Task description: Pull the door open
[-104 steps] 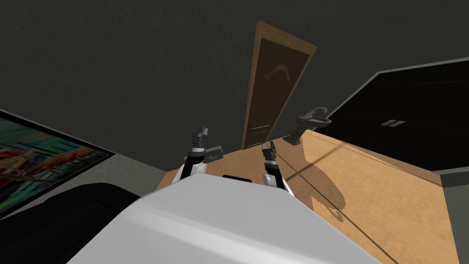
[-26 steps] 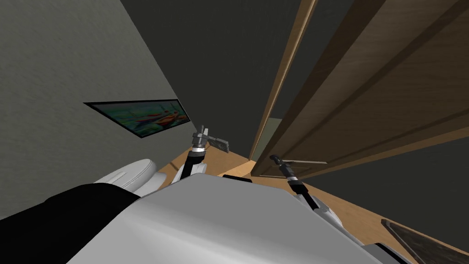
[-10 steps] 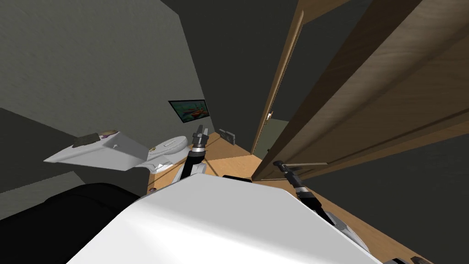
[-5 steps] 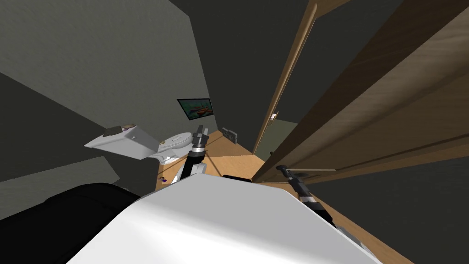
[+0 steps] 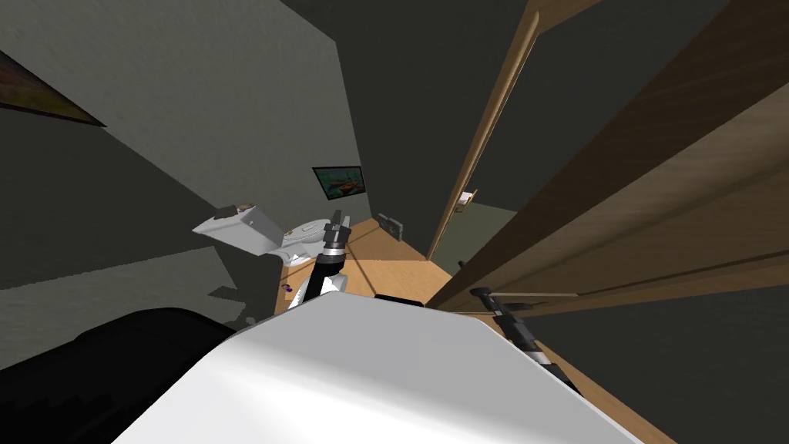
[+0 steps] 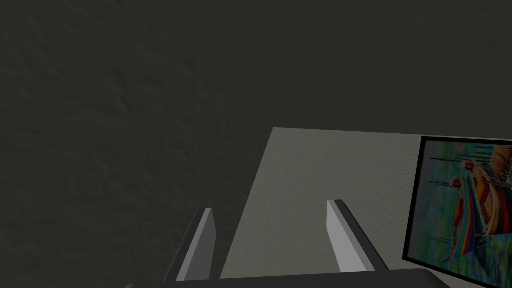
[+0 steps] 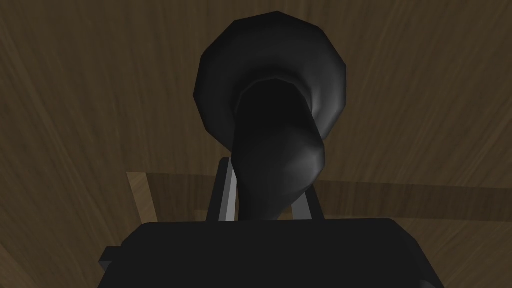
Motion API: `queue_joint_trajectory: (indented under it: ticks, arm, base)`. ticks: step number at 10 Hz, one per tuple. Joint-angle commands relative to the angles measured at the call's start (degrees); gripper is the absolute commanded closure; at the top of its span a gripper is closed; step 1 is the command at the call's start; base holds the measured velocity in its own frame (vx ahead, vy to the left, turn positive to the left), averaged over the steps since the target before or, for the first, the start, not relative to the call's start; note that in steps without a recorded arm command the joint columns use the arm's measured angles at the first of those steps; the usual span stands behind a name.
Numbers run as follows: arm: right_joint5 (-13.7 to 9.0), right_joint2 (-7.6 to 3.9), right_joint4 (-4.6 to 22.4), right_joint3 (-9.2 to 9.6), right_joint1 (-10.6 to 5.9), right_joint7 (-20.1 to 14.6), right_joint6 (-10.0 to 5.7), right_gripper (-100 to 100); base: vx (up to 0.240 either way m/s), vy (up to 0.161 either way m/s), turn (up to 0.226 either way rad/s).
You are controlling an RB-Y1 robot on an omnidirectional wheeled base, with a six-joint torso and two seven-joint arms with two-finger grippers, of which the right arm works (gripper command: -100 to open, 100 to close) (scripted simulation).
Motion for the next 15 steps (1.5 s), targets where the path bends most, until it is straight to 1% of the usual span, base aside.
queue_joint_trajectory:
  ticks: [1,2,4,5,7,9,10,11,12,13,14,15]
  arm:
    - [-0.2,0.36,1.6,0.27,0.22,0.0,-1.48,100]
    - [-0.8,0.42,2.8,0.64,0.92,-0.1,-3.34,100]
    - [-0.8,0.42,2.8,0.64,0.92,-0.1,-3.34,100]
    - [-1.3,0.48,4.0,1.00,1.59,-0.1,-5.10,100]
    - [-1.3,0.48,4.0,1.00,1.59,-0.1,-5.10,100]
    - [-2.2,0.59,6.1,1.61,2.77,-0.2,-8.20,100]
    - [-2.6,0.63,6.9,1.87,3.25,-0.3,-9.51,100]
    - [-2.6,0.63,9.8,1.87,2.68,-0.3,-9.51,100]
    - [-2.6,0.63,9.2,1.87,3.25,-0.3,-9.51,100]
    - [-2.6,0.63,15.6,1.87,0.96,-0.3,-10.79,100]
    - [-2.6,1.22,20.0,1.87,-1.50,-0.3,-12.89,100]
    - [-2.6,0.63,14.9,1.87,1.61,-0.3,-10.50,100]
  base:
    - [-0.041,-0.026,0.061]
    - [-0.055,-0.027,0.130]
    - [-0.030,-0.019,0.028]
    - [-0.030,-0.020,0.115]
    - [-0.025,-0.017,0.031]
    - [-0.042,-0.025,0.145]
    - [-0.082,-0.045,0.151]
    - [-0.058,-0.018,0.049]
    - [-0.024,-0.003,-0.051]
    - [-0.017,0.007,-0.038]
    - [-0.002,0.017,0.040]
    - [0.010,0.008,0.009]
